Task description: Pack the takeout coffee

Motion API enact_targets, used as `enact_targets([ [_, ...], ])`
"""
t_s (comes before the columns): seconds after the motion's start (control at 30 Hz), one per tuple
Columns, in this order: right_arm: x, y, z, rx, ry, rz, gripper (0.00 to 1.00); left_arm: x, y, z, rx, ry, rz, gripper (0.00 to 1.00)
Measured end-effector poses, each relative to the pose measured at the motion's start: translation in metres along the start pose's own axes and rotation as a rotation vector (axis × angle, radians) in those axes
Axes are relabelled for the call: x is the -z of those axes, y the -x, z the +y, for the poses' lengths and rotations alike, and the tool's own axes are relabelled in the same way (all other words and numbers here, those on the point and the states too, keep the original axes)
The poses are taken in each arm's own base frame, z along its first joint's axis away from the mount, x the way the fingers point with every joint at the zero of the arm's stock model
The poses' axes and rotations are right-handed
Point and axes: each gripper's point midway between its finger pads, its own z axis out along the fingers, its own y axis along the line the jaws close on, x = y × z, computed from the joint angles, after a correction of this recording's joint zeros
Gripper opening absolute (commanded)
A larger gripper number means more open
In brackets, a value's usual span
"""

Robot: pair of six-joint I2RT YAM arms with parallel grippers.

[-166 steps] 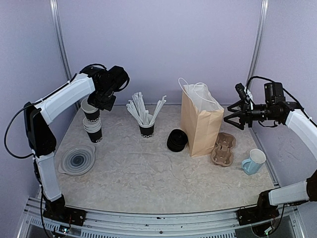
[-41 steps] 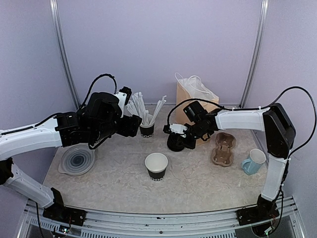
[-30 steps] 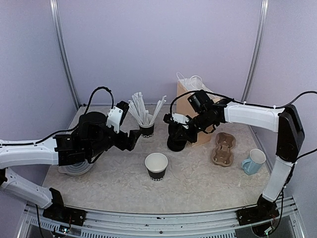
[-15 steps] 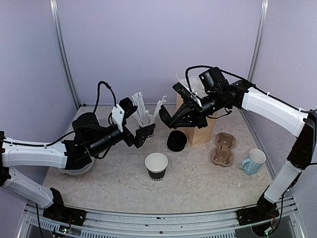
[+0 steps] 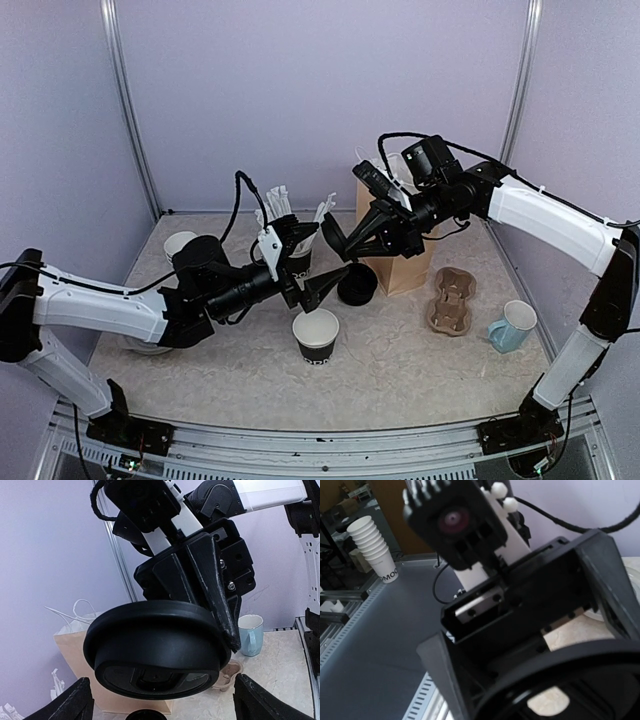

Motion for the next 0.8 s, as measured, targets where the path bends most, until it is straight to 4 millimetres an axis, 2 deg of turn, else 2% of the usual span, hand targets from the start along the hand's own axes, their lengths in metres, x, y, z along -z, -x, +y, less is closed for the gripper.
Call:
enact_targets([
  [0.33, 0.000, 0.000, 0.002, -0.009, 0.011, -0.005, 0.07, -0.009, 0.007, -0.002, 0.003, -0.017, -0.038, 0.82],
  [0.53, -0.001, -0.002, 0.002, -0.016, 0.016, -0.005, 0.13, -0.009, 0.005, 0.000, 0.019, -0.023, -0.035, 0.74],
  [0.67, 0.000, -0.003, 0.000, -0.021, 0.007, -0.004, 0.34, -0.009, 0.002, 0.001, 0.028, -0.028, -0.023, 0.72],
  [0.8, 0.008, -0.008, -0.008, -0.028, -0.041, 0.007, 0.45, -0.009, -0.007, 0.000, 0.042, -0.037, 0.028, 0.72],
])
